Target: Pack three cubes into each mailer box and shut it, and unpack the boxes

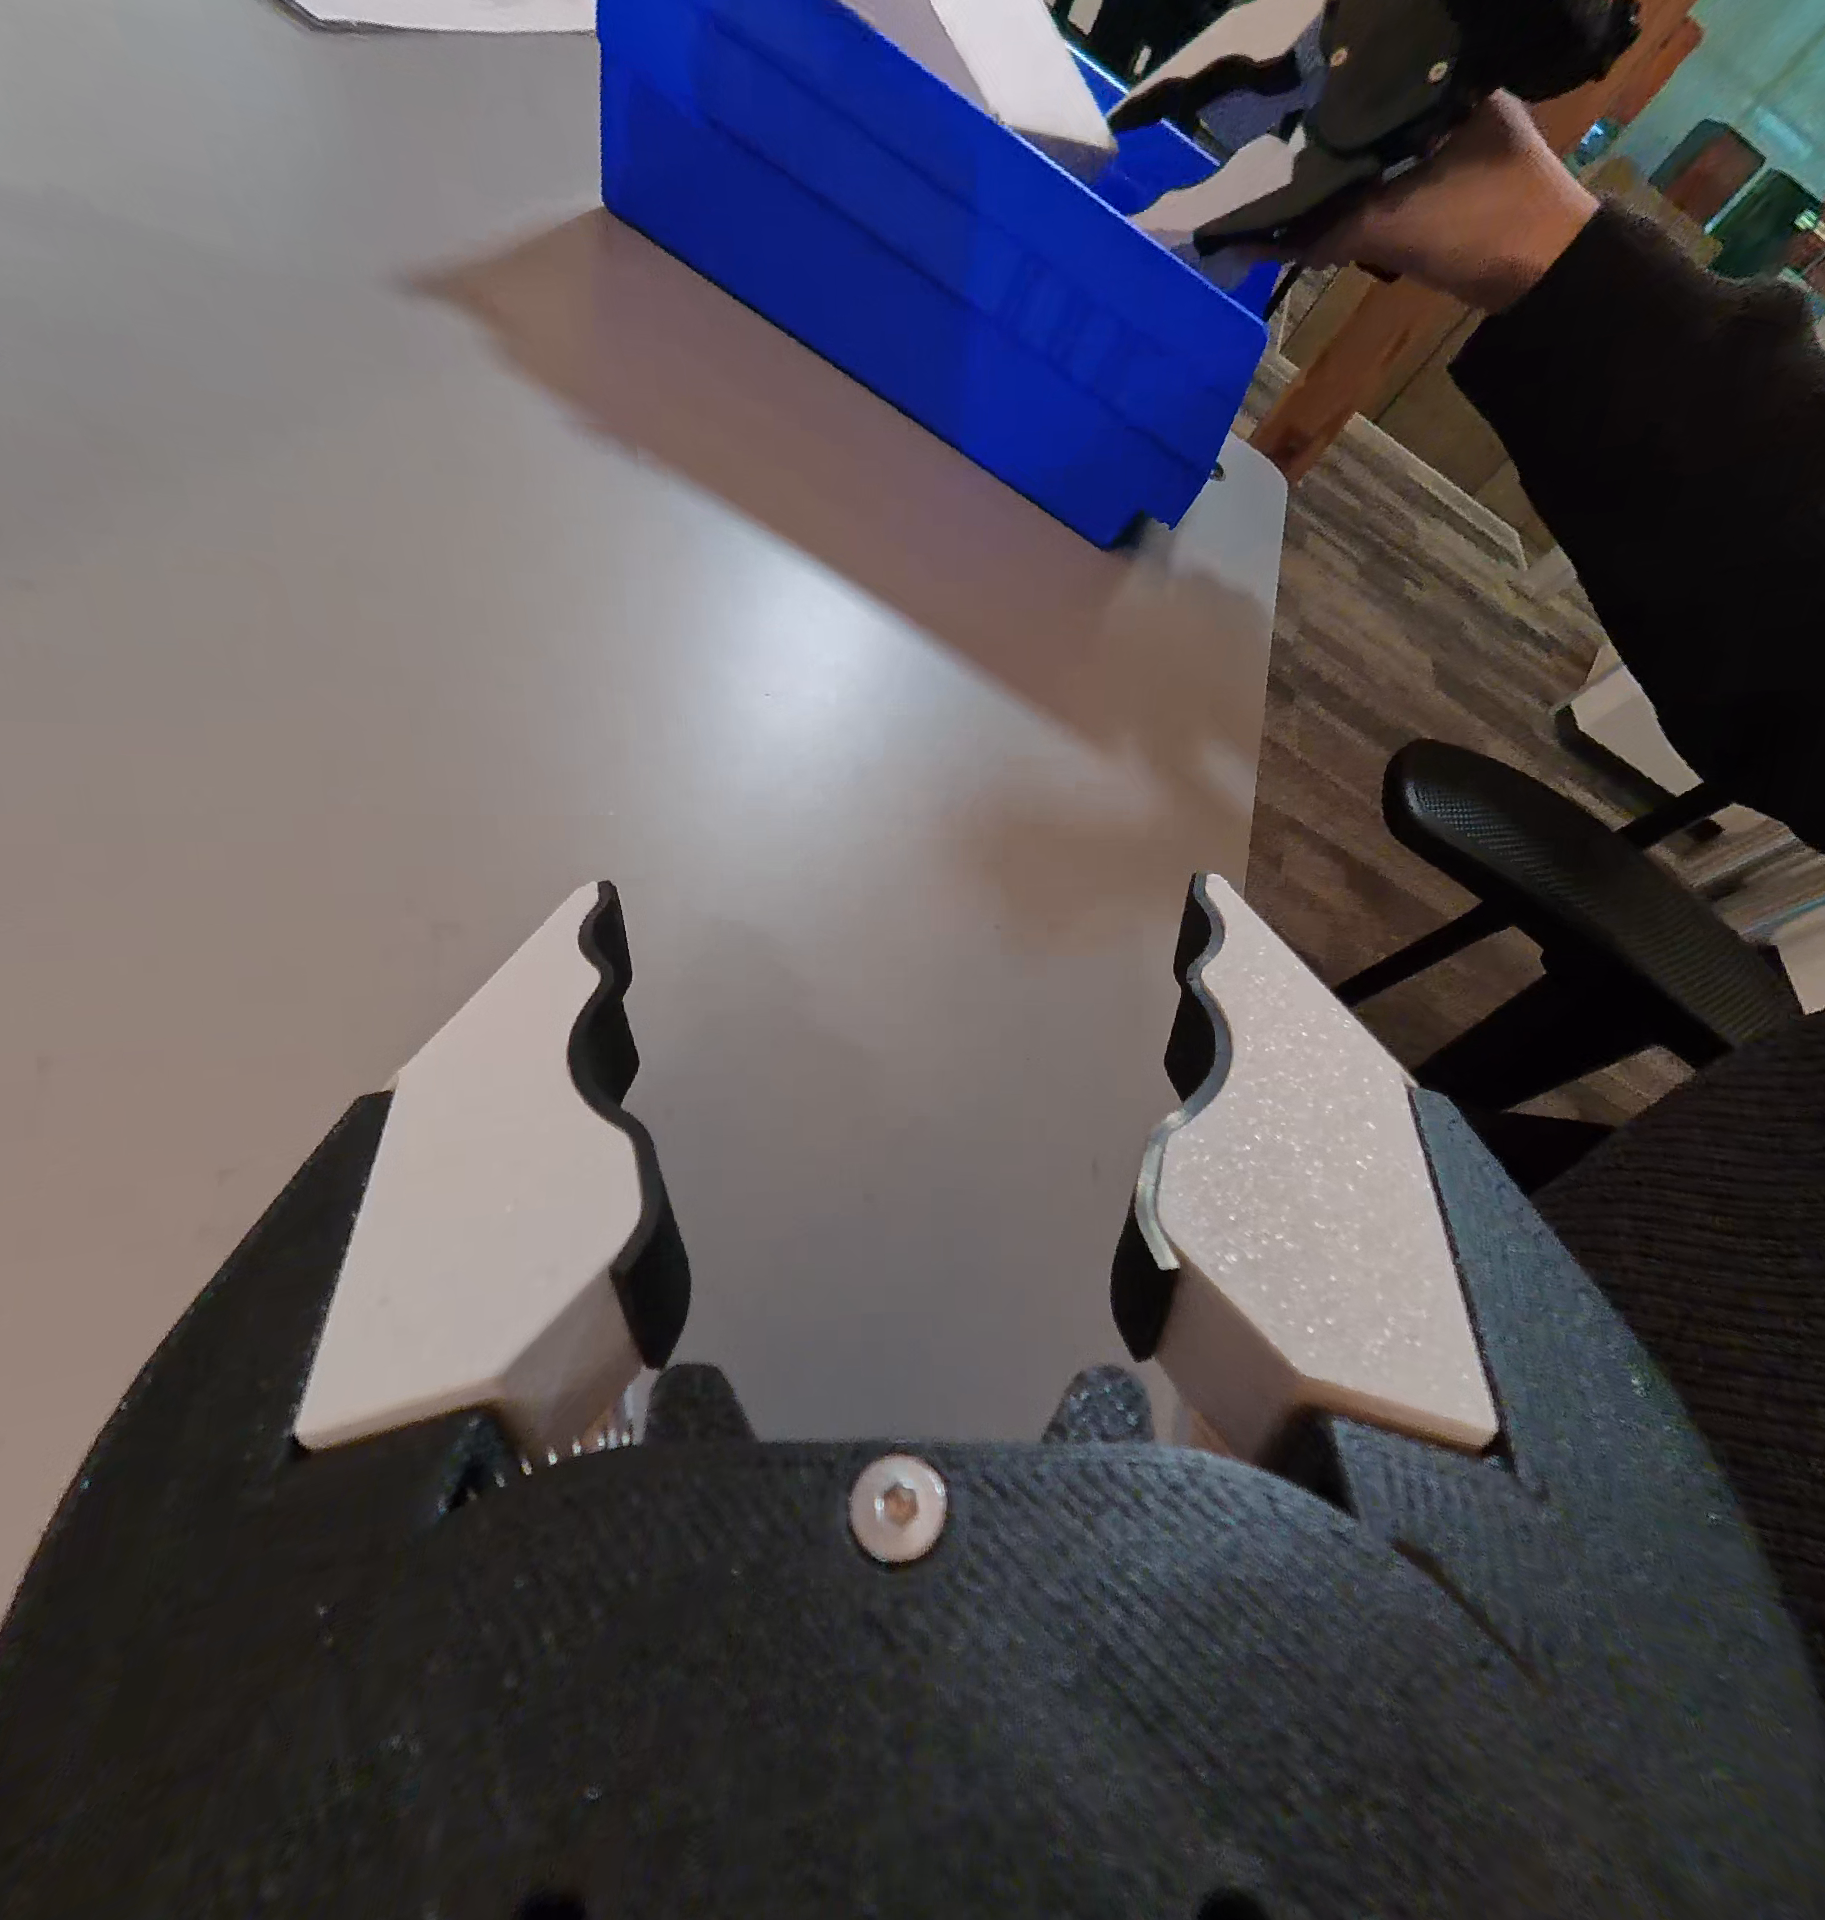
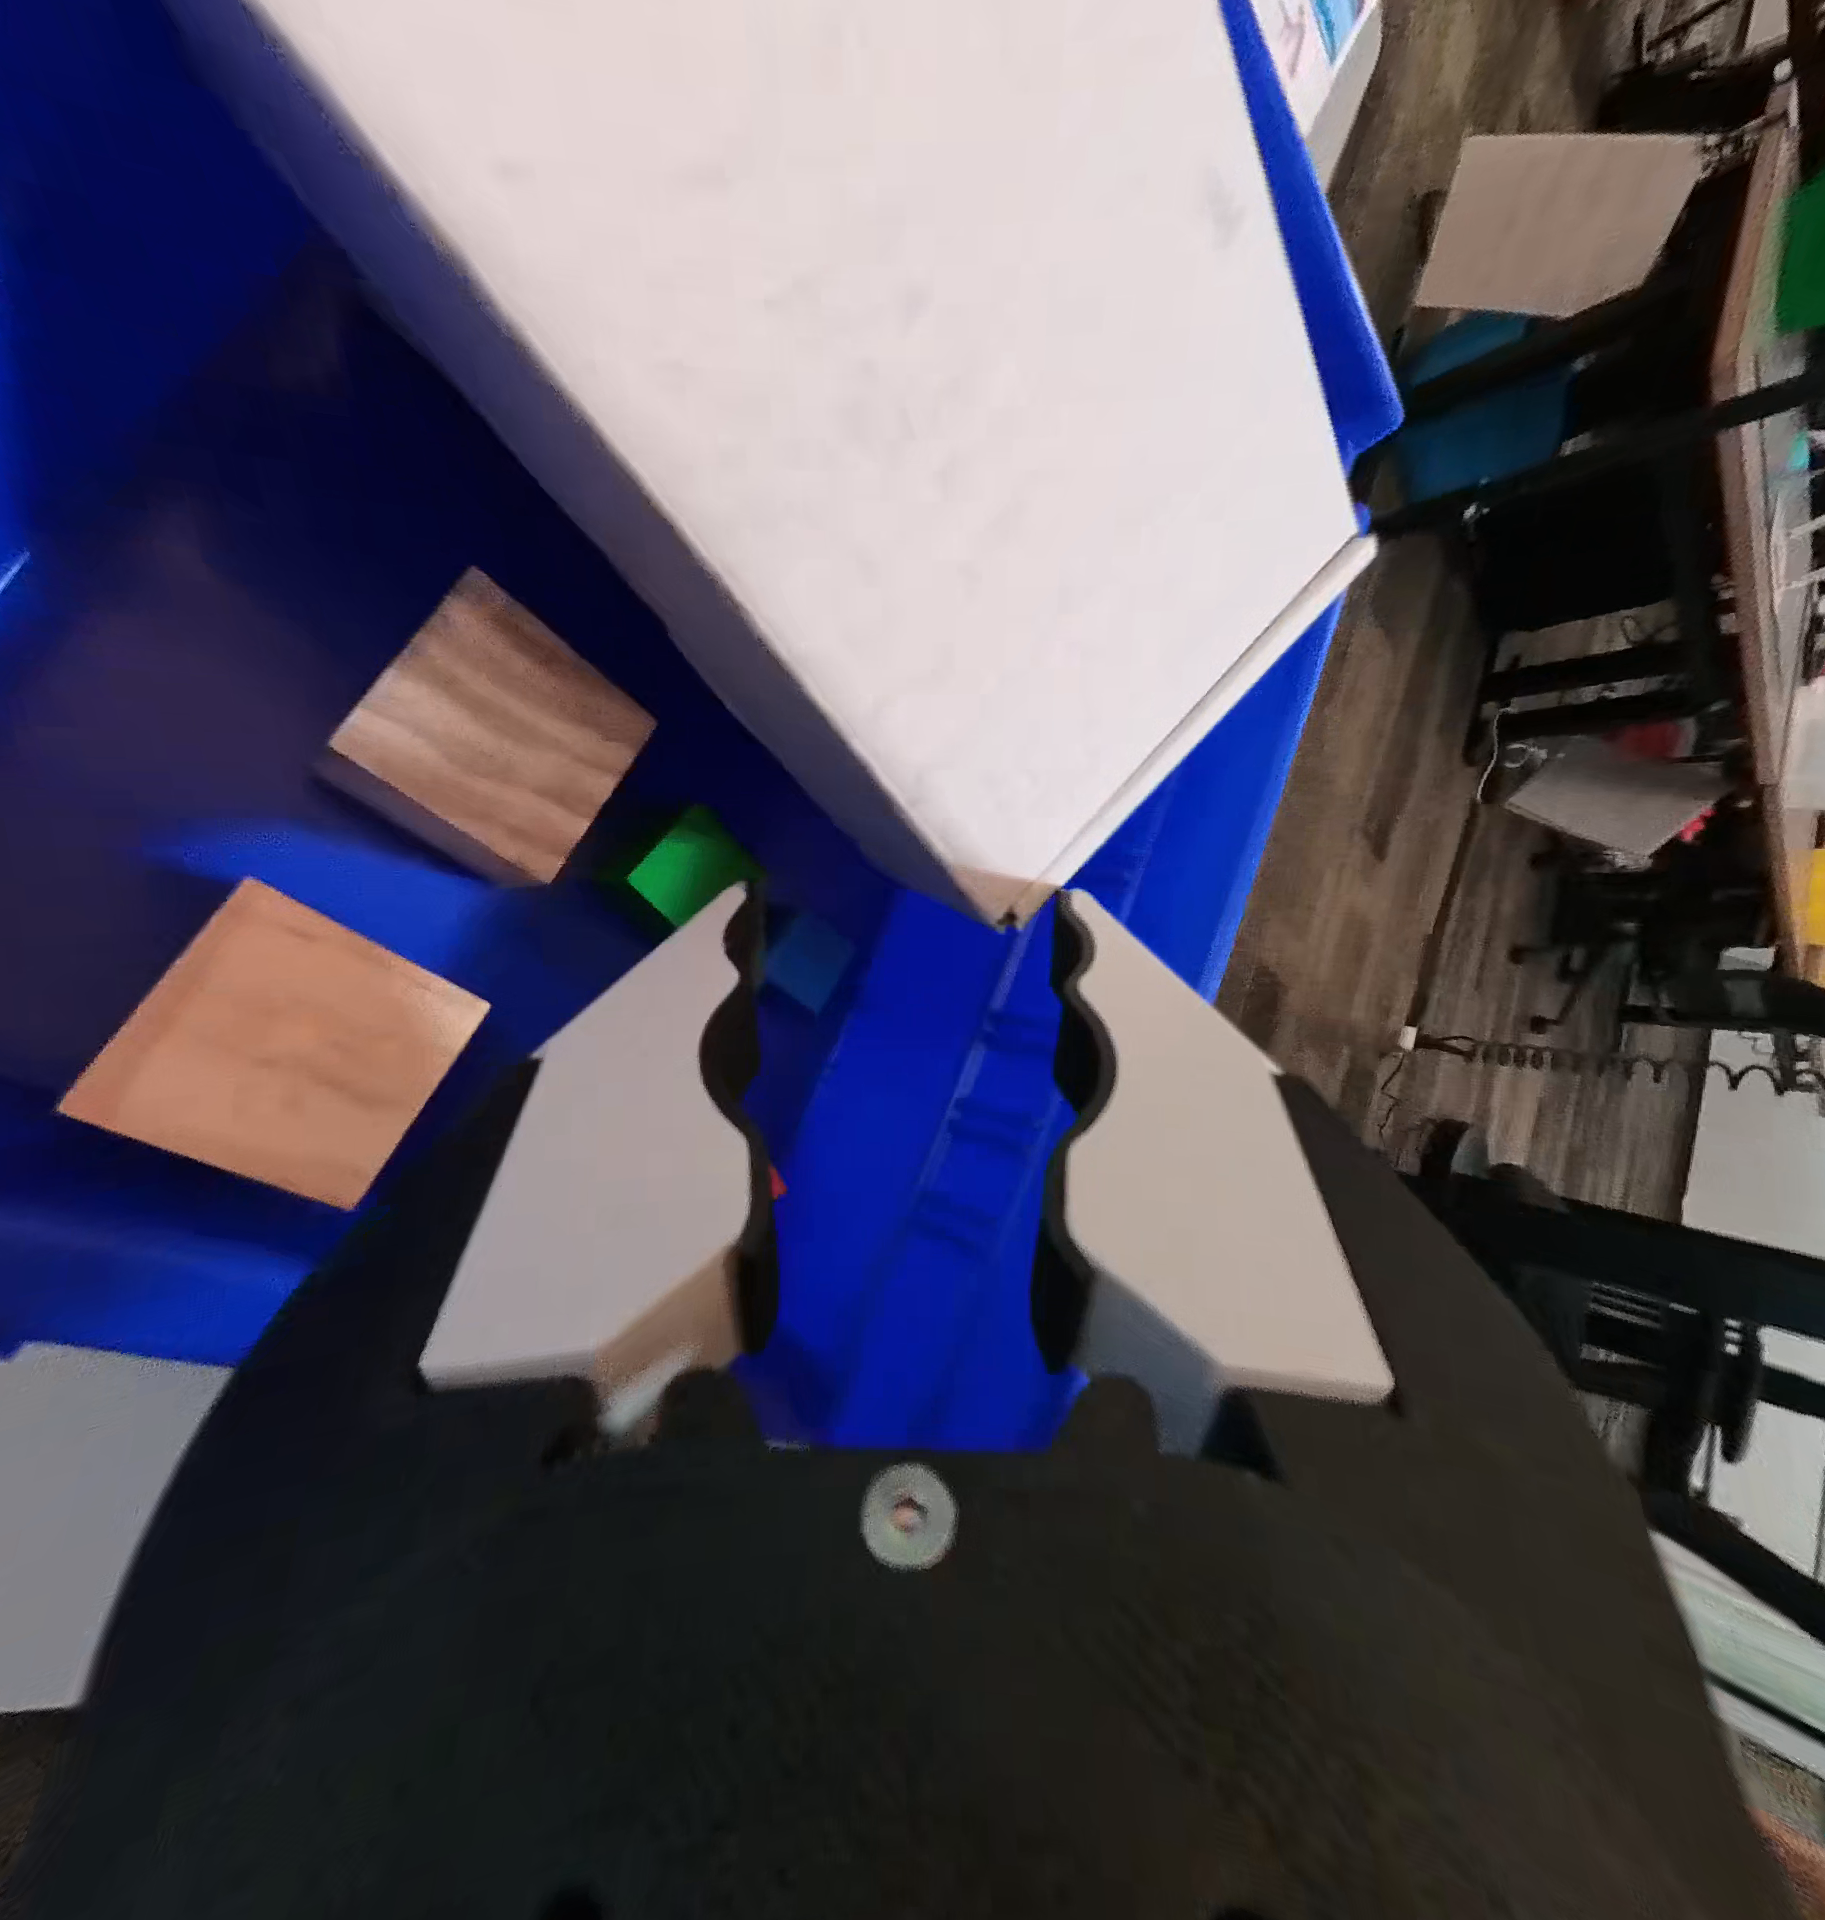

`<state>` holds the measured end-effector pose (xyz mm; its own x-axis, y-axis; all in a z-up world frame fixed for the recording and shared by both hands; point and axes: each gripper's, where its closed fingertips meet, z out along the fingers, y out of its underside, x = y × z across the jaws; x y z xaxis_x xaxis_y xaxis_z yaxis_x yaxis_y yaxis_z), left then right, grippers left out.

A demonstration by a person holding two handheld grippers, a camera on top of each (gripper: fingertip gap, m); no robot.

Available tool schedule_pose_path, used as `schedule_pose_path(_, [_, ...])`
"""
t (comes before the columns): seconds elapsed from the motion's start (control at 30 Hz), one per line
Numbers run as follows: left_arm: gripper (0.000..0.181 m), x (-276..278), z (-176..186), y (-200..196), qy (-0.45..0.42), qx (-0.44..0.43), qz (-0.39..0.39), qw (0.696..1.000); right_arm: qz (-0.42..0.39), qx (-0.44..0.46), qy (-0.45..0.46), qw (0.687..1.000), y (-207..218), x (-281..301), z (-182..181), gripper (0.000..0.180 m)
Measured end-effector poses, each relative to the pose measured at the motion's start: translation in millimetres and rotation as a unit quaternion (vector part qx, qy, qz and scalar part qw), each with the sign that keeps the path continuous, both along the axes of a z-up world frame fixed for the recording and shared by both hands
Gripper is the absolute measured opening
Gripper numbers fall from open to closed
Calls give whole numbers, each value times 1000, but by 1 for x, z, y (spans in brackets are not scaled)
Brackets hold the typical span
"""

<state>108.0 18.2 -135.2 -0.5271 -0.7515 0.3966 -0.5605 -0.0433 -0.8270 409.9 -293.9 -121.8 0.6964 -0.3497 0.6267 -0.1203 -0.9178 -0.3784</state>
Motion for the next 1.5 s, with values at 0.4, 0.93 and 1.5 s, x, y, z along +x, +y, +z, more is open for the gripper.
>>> schedule_pose_path(0.4, [104,-1,-9,-8,7,14,-7,1000,3,28,-81,996,28,41,27,48])
schedule_pose_path(0.93, [105,-3,-9,-8,12,-18,-15,1000,94,75,42,992,99,-16,17,43])
schedule_pose_path(1.5, [103,-13,-6,5,-7,-4,6,1000,-78,166,-76,980,-15,-11,56,60])
